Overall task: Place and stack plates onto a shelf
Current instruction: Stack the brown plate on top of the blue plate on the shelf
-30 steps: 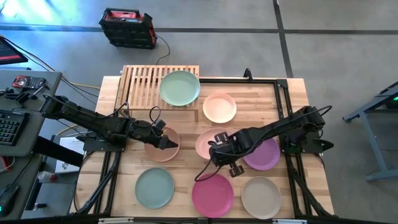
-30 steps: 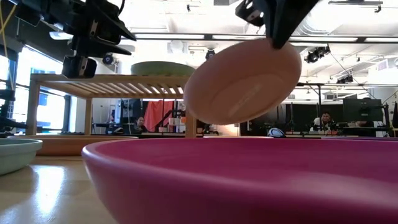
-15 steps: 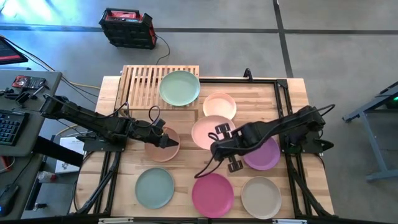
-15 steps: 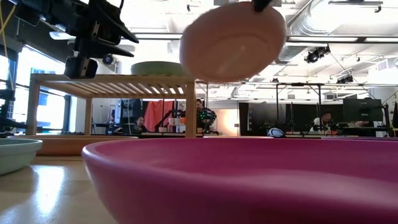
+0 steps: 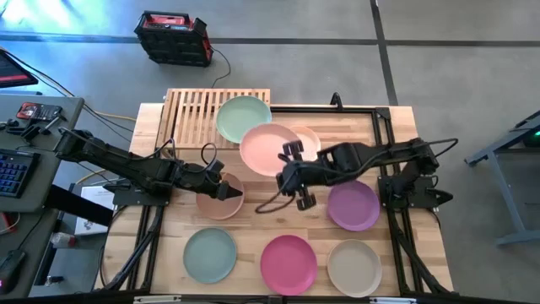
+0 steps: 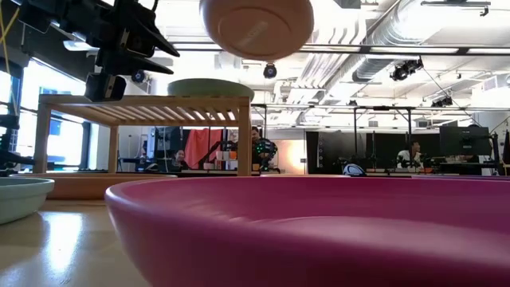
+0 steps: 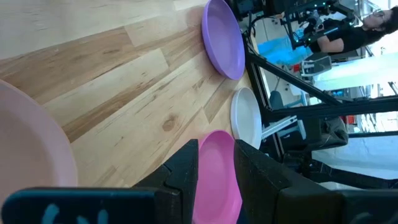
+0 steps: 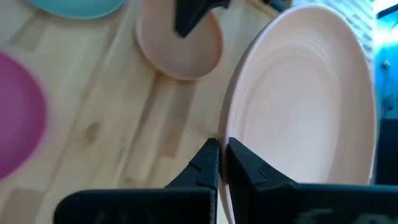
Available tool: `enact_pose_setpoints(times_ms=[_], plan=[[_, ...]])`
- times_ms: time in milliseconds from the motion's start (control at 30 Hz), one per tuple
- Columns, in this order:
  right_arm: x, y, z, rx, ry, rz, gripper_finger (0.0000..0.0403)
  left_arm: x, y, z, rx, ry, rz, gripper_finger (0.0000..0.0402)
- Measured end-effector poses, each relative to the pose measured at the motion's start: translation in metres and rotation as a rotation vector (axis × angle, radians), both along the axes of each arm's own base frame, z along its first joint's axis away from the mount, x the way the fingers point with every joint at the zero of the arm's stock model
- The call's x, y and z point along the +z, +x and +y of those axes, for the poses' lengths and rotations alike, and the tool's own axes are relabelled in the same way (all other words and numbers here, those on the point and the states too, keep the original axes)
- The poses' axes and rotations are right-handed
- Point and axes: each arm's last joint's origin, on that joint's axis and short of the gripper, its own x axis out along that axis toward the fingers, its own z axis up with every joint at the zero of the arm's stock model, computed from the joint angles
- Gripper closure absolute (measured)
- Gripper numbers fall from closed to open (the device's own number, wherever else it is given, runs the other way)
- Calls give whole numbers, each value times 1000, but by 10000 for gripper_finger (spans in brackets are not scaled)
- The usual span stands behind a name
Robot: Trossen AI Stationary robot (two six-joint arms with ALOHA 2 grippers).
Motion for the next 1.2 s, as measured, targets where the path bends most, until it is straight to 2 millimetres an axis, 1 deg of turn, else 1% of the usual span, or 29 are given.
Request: enact_pose_setpoints(times_ms=[233, 433, 567, 733, 833, 933, 1000, 1100, 1200], plan=[[9, 16, -33, 45, -82, -100, 403, 0, 0, 0, -1, 3, 0, 312], [16, 27, -63, 125, -85, -181, 403, 0, 0, 0, 1, 0, 0, 312], [20, 30, -86, 138, -92, -228, 403, 0, 0, 0, 1, -1, 0, 312], [22, 36, -116, 140, -56, -300, 403, 0, 0, 0, 1, -1, 0, 312], [20, 41, -133, 127, -39, -330, 403, 0, 0, 0, 1, -1, 0, 312], [11, 48, -147, 121, -19, -332, 403, 0, 0, 0, 0, -2, -5, 312], [2, 54, -154, 111, -14, -306, 403, 0, 0, 0, 0, -2, -5, 312], [-10, 61, -160, 100, -6, -270, 403, 0, 0, 0, 1, -1, 0, 312], [-20, 64, -160, 113, -8, -222, 403, 0, 0, 0, 1, -1, 1, 312]])
